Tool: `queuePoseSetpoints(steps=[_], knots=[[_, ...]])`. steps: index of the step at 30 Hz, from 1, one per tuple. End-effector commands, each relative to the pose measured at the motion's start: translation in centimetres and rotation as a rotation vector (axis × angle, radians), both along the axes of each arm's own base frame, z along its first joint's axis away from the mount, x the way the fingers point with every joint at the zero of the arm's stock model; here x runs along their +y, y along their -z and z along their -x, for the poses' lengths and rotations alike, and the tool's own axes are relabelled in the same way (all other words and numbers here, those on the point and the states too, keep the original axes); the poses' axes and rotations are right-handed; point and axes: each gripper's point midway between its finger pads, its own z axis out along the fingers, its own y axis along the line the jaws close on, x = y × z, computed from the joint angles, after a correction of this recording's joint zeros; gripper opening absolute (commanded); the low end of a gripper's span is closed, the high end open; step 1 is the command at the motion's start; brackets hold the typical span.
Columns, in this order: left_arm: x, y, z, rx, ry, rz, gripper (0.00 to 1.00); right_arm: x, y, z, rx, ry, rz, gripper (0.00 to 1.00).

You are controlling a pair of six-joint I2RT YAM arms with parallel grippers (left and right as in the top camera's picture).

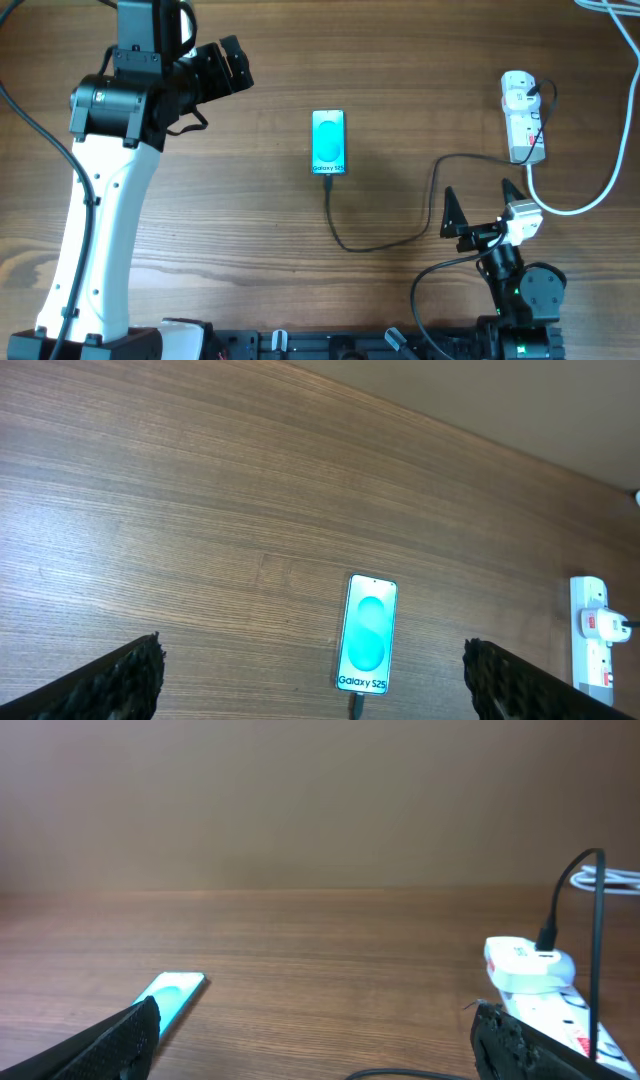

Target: Plug charger to phone and switch on socket

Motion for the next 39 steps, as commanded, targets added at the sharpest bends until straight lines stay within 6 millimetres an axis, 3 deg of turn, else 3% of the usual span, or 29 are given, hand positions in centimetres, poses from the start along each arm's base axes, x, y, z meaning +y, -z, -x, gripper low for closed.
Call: queuePoseSetpoints(steps=[1,5,39], knots=[[0.3,0.2,-0.2,0.000,-0.007,-0.018,1.00,-1.0,-0.2,-0.1,-0.015,0.054,0.032,1.00],[0.3,0.2,-0.2,0.000,-0.007,-0.018,1.00,-1.7,-0.1,-0.1,-0.019,0.096,0.111,1.00],[0.3,0.2,-0.2,0.000,-0.007,-0.018,1.00,-2.0,-0.1,-0.2,-0.018,0.112,0.095,1.00]])
